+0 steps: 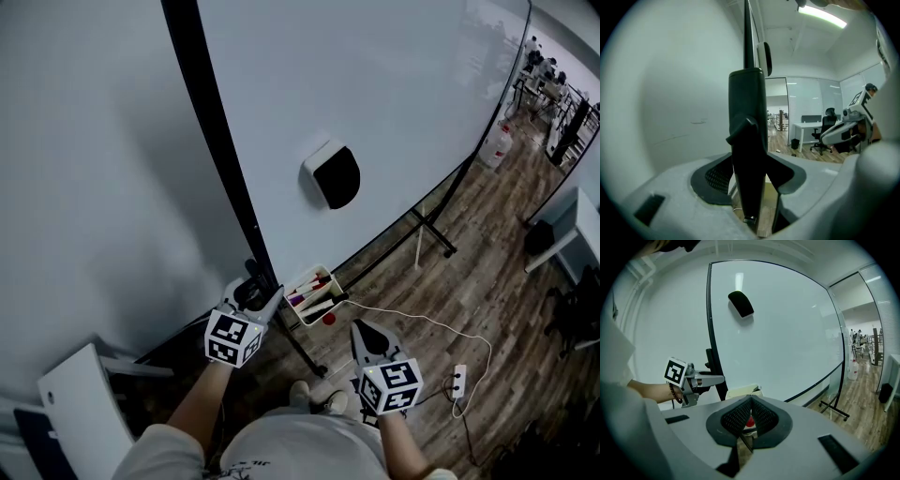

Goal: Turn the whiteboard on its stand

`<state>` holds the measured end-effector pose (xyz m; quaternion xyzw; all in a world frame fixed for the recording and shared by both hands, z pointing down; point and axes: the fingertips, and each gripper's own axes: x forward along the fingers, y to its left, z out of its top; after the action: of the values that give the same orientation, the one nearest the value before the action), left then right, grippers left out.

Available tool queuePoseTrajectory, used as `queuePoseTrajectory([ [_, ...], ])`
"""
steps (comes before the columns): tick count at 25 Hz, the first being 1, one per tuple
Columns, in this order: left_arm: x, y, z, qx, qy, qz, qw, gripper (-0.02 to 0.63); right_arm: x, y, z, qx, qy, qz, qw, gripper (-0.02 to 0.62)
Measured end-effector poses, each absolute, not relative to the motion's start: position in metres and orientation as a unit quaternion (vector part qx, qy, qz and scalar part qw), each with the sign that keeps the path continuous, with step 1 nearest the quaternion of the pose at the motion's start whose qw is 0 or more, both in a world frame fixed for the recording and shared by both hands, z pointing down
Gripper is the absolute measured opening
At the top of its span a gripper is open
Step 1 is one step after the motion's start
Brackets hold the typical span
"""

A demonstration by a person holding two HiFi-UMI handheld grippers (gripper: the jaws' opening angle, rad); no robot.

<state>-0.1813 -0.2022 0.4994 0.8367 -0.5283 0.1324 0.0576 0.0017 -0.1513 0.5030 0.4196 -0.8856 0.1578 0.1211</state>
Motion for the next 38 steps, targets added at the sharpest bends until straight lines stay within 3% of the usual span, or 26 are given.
queuePoseTrajectory([
  [15,-0.175,-0.148,0.514,0.812,-0.560,0.116,0.112,0.210,-0.001,-0.140,0.506,0.410,-0.890,0.159,0.122,0.006],
  [28,-0.077,-0.127,0.507,0.856,-0.493,0.106,0.118,0.018,0.019,-0.126,0.502,0.425,-0.883,0.162,0.117,0.006],
  [38,-0.029,-0.122,0.499,0.870,-0.467,0.098,0.125,0.011,0.035,-0.118,0.493,0.438,-0.879,0.159,0.106,0.006],
])
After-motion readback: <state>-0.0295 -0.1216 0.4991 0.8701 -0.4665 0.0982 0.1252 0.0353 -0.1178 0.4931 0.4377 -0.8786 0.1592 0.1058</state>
